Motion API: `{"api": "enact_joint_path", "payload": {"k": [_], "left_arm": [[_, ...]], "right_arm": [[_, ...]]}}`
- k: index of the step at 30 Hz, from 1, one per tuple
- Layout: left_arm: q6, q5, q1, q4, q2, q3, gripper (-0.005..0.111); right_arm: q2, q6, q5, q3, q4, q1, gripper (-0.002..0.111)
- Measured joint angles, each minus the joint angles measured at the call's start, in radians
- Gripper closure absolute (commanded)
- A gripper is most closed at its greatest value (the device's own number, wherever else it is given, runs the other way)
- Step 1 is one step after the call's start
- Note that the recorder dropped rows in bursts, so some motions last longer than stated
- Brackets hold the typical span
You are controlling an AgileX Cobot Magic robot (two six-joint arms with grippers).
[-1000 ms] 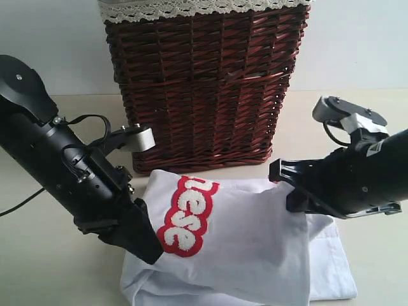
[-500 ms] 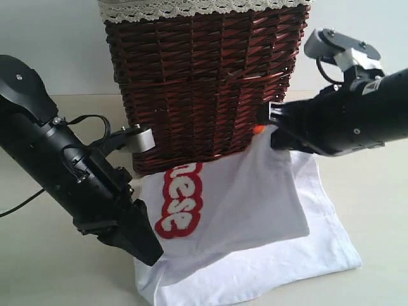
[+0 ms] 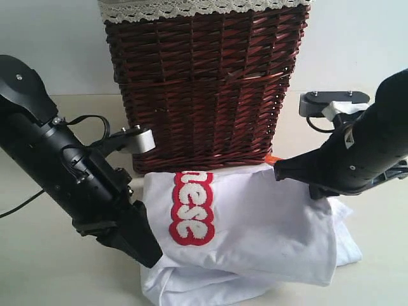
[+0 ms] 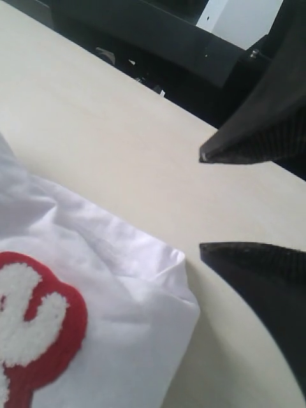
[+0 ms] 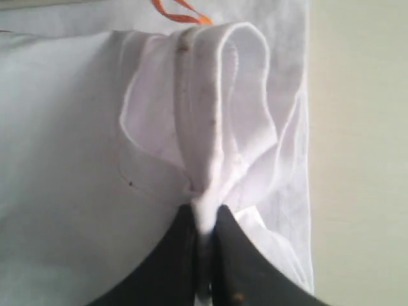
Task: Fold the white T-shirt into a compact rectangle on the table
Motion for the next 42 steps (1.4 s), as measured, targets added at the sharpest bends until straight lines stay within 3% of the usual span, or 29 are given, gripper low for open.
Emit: {"api": "enact_joint_path", "payload": {"k": [4, 6, 12, 27, 29, 30, 32, 36, 42], "left_arm": [[0.0, 0.0, 0.0, 0.0, 0.0, 0.0, 0.066], [0.0, 0.002, 0.0, 0.0, 0.0, 0.0, 0.066], [0.0, 0.004, 0.0, 0.0, 0.0, 0.0, 0.066], [0.0, 0.004, 0.0, 0.0, 0.0, 0.0, 0.066], [0.0, 0.004, 0.0, 0.0, 0.0, 0.0, 0.066], [0.0, 0.004, 0.0, 0.0, 0.0, 0.0, 0.066], [0.0, 0.004, 0.0, 0.0, 0.0, 0.0, 0.066], [0.0, 0.004, 0.0, 0.0, 0.0, 0.0, 0.066], [0.0, 0.004, 0.0, 0.0, 0.0, 0.0, 0.066]], "right_arm": [[0.046, 0.042, 0.028, 0.0, -0.042, 0.0, 0.057], [0.049, 0.062, 0.031, 0.0, -0.079, 0.0, 0.05], [0.047, 0.14, 0.005, 0.0, -0.218, 0.0, 0.052], [0.279, 0.09, -0.261, -0.002, -0.242, -0.005, 0.056], [0.306, 0.118, -0.291, -0.002, -0.246, -0.019, 0.062], [0.31, 0.125, -0.305, -0.004, -0.249, -0.024, 0.071], [0.321, 0.129, -0.327, -0.006, -0.253, -0.033, 0.108], [0.297, 0.121, -0.339, -0.006, -0.249, -0.029, 0.108], [0.054, 0.079, -0.338, -0.004, -0.187, -0.029, 0.108]]}}
